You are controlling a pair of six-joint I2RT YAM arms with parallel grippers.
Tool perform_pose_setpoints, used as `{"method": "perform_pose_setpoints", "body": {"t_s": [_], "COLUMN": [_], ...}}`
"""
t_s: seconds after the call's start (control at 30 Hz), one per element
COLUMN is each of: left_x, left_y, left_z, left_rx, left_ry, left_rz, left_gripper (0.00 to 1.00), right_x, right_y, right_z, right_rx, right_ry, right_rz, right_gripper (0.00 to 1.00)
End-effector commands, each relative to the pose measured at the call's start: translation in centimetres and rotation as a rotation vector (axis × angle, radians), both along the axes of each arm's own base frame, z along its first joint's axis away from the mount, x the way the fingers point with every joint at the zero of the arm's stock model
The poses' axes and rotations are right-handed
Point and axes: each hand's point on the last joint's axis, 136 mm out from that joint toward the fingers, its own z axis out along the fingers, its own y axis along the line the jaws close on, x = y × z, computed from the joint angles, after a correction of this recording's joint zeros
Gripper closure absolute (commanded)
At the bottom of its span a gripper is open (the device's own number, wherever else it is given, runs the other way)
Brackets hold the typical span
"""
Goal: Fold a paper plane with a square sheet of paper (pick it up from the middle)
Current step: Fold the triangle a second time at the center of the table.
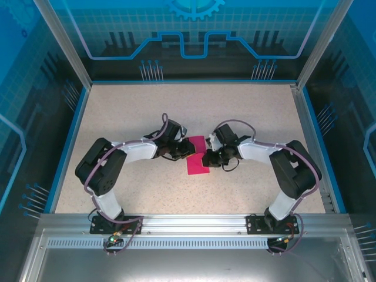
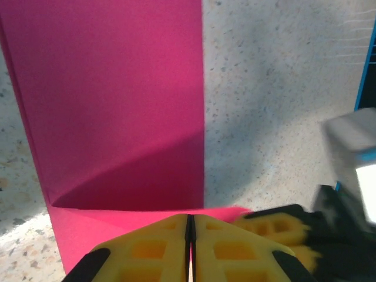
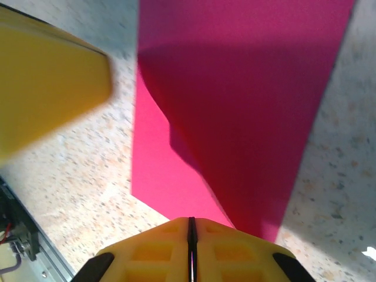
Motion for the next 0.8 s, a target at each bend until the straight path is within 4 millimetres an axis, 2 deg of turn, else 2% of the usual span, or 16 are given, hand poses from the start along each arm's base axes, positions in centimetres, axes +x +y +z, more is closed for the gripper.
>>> {"method": "perform_pose_setpoints", "body": {"t_s": [0.0,0.13,0.27,0.43,0.77], "left_x": [0.0,-0.1,-0.1,-0.1,-0.6], "left_y": [-0.1,-0.3,-0.4,-0.3,-0.1], "left_z": [-1.1,-2.2,-2.2,-1.8,-1.7], "left_rx": [-0.019,-0.016,-0.019,-0.018,-0.023], "left_ry": [0.031,0.049,0.046,0.038,0.035], "left_rz": [0.014,0.015,0.015,0.017,0.016], "left_gripper": [0.87,0.89,0.89,0.89,0.88], "right_x": [1.0,0.9,1.4,2.3,2.5], "right_y": [1.0,1.8,2.3,1.9,1.2], "right_z": [1.6,0.9,0.0,-0.9,-2.8], "right_rx": [0.035,-0.006,-0.064,-0.115,-0.173], "right_ry": [-0.040,-0.039,-0.035,-0.038,-0.007], "right_rz": [0.008,0.041,0.043,0.007,-0.015], "right_gripper": [0.90,0.90,0.91,0.92,0.92]}}
